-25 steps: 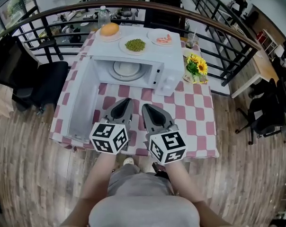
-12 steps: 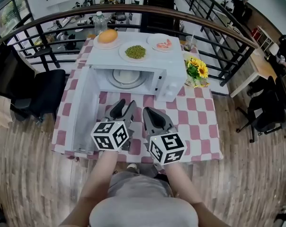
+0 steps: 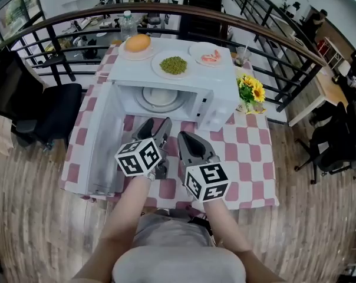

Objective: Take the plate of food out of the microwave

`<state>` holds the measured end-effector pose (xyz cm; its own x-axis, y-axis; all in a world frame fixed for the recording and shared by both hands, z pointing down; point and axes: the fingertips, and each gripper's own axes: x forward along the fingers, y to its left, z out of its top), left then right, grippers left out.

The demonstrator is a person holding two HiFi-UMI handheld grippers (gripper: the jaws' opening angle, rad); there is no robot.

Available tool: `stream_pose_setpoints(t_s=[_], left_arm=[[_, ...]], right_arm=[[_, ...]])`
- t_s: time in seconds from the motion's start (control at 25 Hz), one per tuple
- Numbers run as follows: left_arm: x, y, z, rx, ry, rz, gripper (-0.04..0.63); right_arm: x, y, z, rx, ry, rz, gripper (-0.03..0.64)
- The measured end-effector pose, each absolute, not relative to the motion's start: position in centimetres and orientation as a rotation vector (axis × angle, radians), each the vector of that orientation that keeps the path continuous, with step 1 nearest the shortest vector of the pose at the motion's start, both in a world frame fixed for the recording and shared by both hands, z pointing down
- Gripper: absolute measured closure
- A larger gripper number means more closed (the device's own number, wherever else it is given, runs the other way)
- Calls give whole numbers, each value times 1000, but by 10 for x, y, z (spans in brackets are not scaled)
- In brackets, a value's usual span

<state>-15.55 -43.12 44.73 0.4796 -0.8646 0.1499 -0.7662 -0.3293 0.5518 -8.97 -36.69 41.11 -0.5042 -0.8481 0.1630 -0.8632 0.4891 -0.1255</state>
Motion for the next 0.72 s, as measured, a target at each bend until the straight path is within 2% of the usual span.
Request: stream_pose_setpoints(t_s=[0.36, 0.72], left_arm=[[-173, -481, 492, 1933, -1367, -274, 268], [-183, -510, 532, 1679, -1346, -362, 261]], right_arm=[[-94, -394, 431, 1503, -2636, 342, 594], [-100, -414, 450, 1478, -2603, 398, 594]])
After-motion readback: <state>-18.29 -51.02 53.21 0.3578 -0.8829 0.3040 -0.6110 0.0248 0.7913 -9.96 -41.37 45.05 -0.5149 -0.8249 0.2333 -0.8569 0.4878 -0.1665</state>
